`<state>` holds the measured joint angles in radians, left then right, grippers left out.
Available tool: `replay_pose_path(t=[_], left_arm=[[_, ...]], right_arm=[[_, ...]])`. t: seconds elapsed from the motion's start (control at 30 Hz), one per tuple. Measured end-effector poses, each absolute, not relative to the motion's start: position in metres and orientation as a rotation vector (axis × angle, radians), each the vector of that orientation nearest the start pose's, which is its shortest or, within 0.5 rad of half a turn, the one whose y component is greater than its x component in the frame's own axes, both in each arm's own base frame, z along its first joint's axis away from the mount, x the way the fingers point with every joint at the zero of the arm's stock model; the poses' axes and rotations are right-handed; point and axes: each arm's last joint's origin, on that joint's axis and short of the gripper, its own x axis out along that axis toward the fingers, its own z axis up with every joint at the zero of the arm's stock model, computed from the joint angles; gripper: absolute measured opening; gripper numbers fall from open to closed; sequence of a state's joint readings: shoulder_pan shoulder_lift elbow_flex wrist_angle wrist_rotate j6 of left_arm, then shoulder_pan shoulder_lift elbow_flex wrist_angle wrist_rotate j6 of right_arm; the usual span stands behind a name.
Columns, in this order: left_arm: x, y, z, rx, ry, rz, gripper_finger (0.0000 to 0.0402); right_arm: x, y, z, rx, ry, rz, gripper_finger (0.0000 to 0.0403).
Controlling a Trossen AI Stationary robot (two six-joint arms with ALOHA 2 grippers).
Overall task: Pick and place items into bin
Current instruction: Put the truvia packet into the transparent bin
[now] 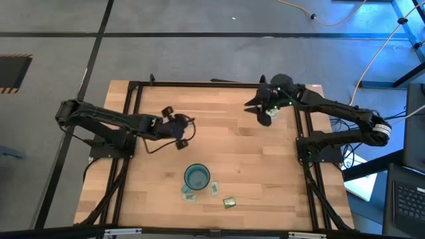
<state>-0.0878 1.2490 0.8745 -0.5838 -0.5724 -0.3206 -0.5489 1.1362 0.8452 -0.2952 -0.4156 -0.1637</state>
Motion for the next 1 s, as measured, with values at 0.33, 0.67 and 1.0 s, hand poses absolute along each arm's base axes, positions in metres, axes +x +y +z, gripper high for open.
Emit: replay_pose_path(t=[0.33,0.67,1.0], left_arm=[[0.303,0.011,0.257,0.279,0.431,0.527,0.0002],[0.323,0.009,0.247,0.337,0.351,0.468,0.0002],[0.326,0.005,0.259,0.285,0.214,0.445,0.0002]], right_arm=[[0.247,-0.066,0.282,-0.111,0.442,0.026,0.0125],[0.261,-0.047,0.282,-0.156,0.408,-0.068,0.0125],[0.263,-0.046,0.288,-0.167,0.343,-0.073,0.0125]])
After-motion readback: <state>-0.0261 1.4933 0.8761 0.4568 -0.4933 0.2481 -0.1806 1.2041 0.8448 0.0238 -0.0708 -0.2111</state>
